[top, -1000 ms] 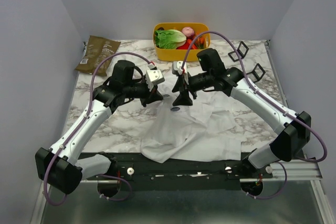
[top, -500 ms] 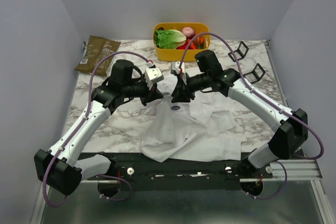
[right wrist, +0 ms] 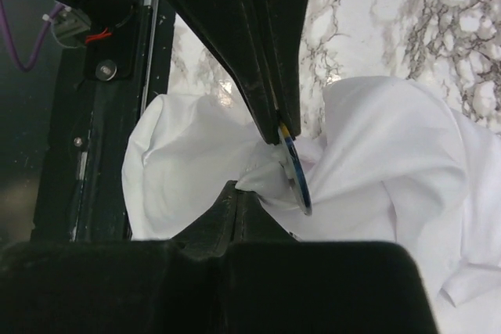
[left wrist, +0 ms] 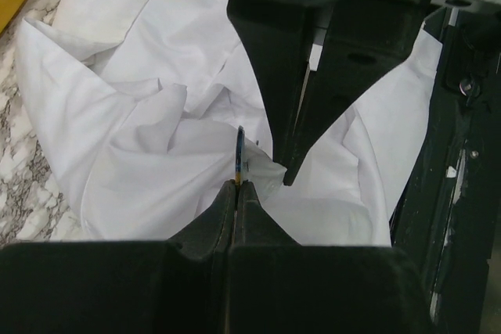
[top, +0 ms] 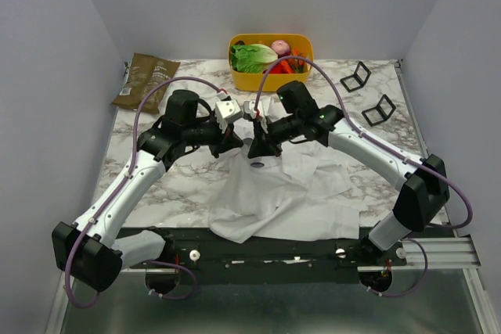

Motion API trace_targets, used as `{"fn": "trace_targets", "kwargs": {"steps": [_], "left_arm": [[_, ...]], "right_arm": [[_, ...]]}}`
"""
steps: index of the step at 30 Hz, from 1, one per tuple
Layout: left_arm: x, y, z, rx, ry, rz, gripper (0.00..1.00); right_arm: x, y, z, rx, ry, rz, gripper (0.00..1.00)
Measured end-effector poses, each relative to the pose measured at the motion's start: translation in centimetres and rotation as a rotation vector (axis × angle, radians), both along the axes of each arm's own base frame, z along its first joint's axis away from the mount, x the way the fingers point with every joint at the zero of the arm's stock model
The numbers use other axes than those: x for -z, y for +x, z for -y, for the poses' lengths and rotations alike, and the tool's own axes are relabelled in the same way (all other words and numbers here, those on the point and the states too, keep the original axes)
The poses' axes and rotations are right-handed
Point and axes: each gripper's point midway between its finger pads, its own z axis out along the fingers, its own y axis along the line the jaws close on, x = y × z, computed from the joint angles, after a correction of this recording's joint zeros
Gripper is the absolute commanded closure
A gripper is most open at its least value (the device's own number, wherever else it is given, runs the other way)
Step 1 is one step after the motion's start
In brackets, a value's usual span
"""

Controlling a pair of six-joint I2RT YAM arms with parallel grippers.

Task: Remove the brooch from the garment
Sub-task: Remove the brooch from the clothes.

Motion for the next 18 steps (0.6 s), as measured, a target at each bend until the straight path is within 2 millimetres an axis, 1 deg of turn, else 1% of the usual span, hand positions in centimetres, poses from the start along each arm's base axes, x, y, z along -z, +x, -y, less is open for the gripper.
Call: {"fn": "trace_targets", "kwargs": {"steps": [6,18], "left_arm": [[0.6,-0.1,-0.1,-0.012,0.000,-0.030,1.00],[0.9,-0.1,-0.7,-0.037,-0.009,-0.047,1.00]], "right_arm": [[1.5,-0.5,-0.8,-0.031,-0.023,-0.013,0.99],[1.9,-0.1,-0.7,-0.035,-0.040,0.032,0.99]]}}
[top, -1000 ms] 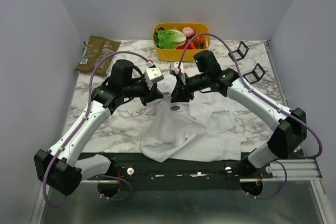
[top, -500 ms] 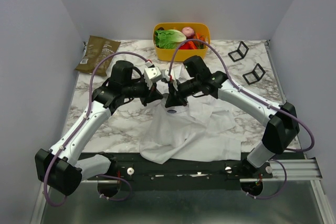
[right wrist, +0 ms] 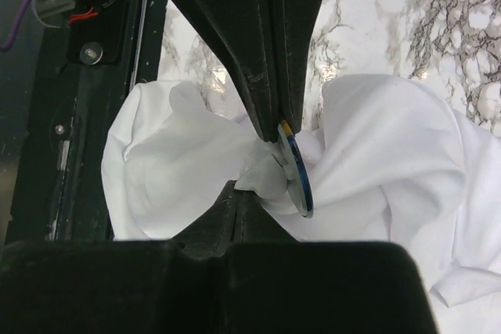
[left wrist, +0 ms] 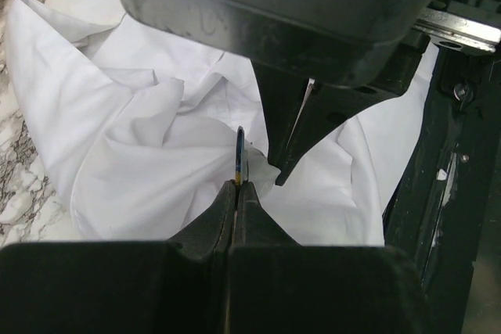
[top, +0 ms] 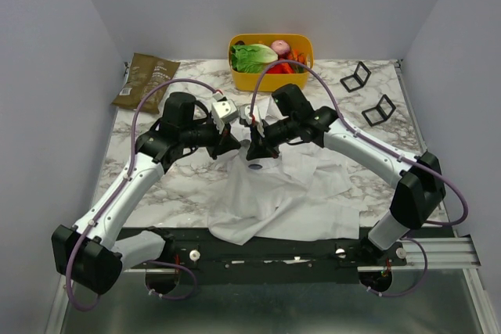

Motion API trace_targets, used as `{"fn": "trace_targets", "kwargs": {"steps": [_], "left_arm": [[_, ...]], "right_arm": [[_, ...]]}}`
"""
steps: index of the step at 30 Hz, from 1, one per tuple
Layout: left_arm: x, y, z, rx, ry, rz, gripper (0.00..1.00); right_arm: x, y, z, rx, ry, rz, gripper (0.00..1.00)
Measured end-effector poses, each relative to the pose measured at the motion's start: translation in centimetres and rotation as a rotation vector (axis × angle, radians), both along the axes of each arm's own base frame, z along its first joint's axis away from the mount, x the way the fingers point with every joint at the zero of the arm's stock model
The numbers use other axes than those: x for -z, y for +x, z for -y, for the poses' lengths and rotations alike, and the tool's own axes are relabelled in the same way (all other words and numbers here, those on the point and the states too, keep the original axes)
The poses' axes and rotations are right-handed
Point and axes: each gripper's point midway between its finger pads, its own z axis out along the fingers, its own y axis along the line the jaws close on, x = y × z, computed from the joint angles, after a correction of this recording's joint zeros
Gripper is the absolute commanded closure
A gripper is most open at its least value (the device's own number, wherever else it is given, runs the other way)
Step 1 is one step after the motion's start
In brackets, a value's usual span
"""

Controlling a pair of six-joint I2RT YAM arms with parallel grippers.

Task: Remove the brooch from the garment
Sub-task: Remove the brooch from the clothes.

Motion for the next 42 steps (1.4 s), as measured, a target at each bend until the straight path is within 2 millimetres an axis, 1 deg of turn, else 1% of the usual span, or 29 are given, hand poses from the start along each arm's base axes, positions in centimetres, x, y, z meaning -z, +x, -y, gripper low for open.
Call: {"fn": "trace_targets", "kwargs": {"steps": [10,16,20,23,28,31,36,37,40,41,42], "left_arm": [[-0.5,0.1,-0.2,-0.007,-0.017,0.011,1.00],[-0.6,0.0,-0.2,-0.006,-0.020,0.016,1.00],[-0.6,0.1,-0.3,-0.007,-0.016,0.024,1.00],[-0.6,0.2,-0.5,-0.007,0.002,0.039,1.00],[-1.5,0.7,-0.7,0.001,0.038,0.066,1.00],[-1.8,1.1,-0.7,0.010,0.070,0.059,1.00],[-0.9,1.1,-0.9,0.020,0.124,0.031,1.00],[-0.6,0.9,-0.9,0.021,0.139,0.023,1.00],[-0.6,1.2,-1.0,0.002,0.166,0.025,1.00],[-0.6,1.4,-1.3,-0.016,0.191,0.033,1.00],[-0.4,1.5,-1.5,-0.028,0.212,0.034,1.00]], "right_arm": [[-0.6,0.2,0.2,0.008,0.003,0.043,0.99],[-0.7,0.3,0.3,0.015,-0.002,0.053,0.99],[-1.1,1.0,0.6,0.056,-0.019,0.096,0.99],[-2.0,1.7,1.2,0.097,-0.020,0.148,0.99],[-3.3,2.3,1.6,0.143,0.003,0.223,0.99],[-3.4,2.9,1.5,0.167,0.007,0.249,0.99],[-3.4,3.5,1.6,0.207,0.002,0.254,0.99],[-3.3,3.7,1.7,0.220,-0.002,0.254,0.97],[-3.3,4.1,1.8,0.251,-0.006,0.250,0.76],[-3.2,4.3,1.9,0.267,-0.014,0.252,0.63],[-3.2,4.6,2.1,0.282,-0.018,0.255,0.58]]}}
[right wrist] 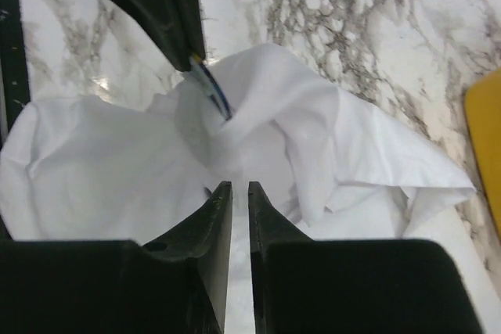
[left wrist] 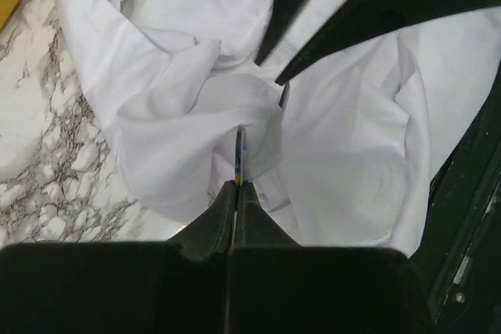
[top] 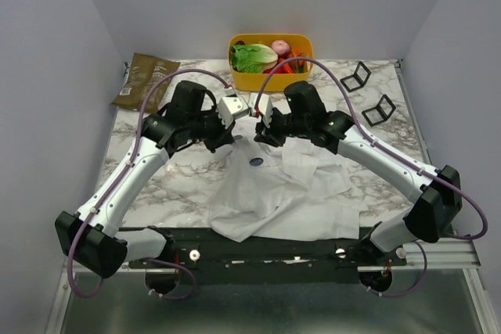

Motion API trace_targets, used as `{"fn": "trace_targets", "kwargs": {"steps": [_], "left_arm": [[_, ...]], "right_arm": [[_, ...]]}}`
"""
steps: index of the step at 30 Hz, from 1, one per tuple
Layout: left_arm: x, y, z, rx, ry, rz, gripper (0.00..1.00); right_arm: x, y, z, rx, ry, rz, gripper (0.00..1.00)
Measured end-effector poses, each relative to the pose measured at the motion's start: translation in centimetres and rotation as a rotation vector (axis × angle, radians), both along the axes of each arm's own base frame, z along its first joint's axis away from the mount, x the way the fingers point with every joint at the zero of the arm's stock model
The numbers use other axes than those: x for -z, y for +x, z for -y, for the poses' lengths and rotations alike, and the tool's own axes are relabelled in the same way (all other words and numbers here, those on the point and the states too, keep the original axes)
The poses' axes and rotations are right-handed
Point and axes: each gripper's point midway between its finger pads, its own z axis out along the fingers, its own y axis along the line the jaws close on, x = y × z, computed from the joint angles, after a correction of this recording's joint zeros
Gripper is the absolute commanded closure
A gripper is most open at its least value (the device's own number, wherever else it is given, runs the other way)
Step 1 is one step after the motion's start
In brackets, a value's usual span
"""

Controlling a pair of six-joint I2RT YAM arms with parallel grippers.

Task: Remove the brooch from the garment
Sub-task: Remove the brooch from the clothes.

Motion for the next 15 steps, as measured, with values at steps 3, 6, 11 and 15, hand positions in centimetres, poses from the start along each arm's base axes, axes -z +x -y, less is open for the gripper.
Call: {"fn": "trace_targets", "kwargs": {"steps": [3,6,11,15], "left_arm": [[1.3,-0.3,-0.3,-0.023,0.087,-0.027,1.00],[1.9,0.1,-1.1,-0.061,0.160,-0.043,1.00],[2.0,0.1,-2.2,-0.103,0.249,-0.067,1.00],[1.9,-0.1,-2.8,-0.128,0.303,-0.100,1.00]], "right_arm": [[0.3,0.8,0.6,0.042,-0.011,-0.004,0.46],[0.8,1.3,1.1,0.074,-0.021,-0.018,0.40],[1.0,1.1,1.2,0.085,-0.011,-0.060,0.33],[1.4,0.1,0.7,0.069,0.016,-0.152,0.30]]}}
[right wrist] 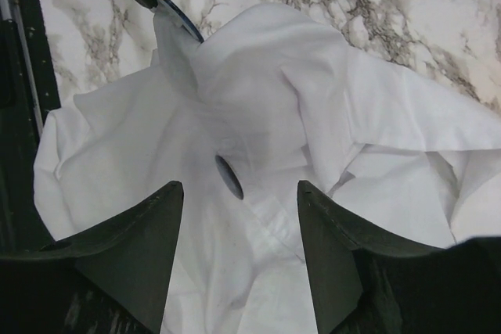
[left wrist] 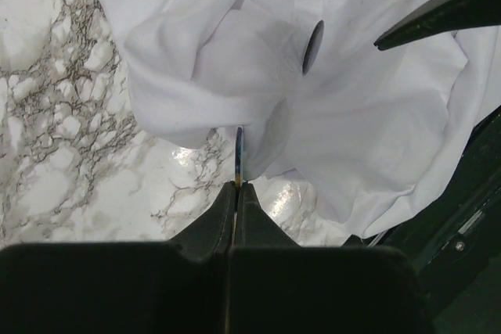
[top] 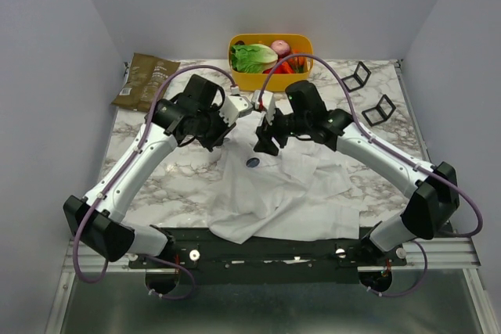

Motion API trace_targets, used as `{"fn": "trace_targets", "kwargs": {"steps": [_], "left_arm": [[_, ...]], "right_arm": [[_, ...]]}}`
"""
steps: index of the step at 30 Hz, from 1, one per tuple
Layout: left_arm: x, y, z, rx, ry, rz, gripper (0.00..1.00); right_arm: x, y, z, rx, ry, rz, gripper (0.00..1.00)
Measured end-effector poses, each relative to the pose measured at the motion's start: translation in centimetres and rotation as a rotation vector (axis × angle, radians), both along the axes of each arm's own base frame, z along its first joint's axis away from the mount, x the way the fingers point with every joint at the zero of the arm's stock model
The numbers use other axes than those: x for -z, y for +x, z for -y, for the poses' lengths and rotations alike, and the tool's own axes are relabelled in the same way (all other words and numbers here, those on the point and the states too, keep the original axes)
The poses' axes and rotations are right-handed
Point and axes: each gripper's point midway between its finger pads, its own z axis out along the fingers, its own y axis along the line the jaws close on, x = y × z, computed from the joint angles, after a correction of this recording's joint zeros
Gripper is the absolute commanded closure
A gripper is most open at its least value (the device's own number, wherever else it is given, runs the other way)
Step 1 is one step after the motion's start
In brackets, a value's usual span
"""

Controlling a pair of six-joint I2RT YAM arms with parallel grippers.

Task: Remove the brooch from the garment
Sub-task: Remove the brooch from the clothes.

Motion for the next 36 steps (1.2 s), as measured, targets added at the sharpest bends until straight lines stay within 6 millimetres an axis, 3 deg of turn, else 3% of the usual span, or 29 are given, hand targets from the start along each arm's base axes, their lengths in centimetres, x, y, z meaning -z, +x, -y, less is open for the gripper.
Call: {"fn": "trace_targets", "kwargs": {"steps": [7,16,19,23,26,28,33,36], "left_arm": [[1.0,-0.8,-0.7,-0.046,0.051,-0.103,1.00],[0.3,-3.2,0.4,0.028,0.025,-0.218,1.00],[-0.2,-3.5,0.9,0.049,0.002,-0.214,1.00],[0.5,-3.1,1.6,0.055,0.007,-0.230,1.00],[0.7,-3.1,1.9,0.060,0.005,-0.240,1.00],[0.5,-3.3,2.2,0.072,-0.001,-0.242,1.00],[-0.3,-4.4,3.2,0.119,-0.025,-0.254,1.00],[-0.6,-5.0,3.6,0.142,-0.045,-0.269,1.00]], "right_arm": [[1.4,-1.1,-0.4,-0.010,0.016,-0.140,0.27],[0.3,-3.4,-0.5,-0.081,0.086,-0.212,0.25],[-1.6,-4.5,0.3,-0.114,0.121,-0.170,0.25],[-7.0,-6.8,0.4,-0.229,0.241,-0.034,0.23],[-9.3,-6.8,1.0,-0.253,0.302,0.021,0.21],[-9.1,-6.6,0.8,-0.267,0.317,0.009,0.21],[-5.7,-6.7,0.0,-0.311,0.300,-0.135,0.21],[-4.7,-7.0,-0.5,-0.338,0.299,-0.202,0.21]]}}
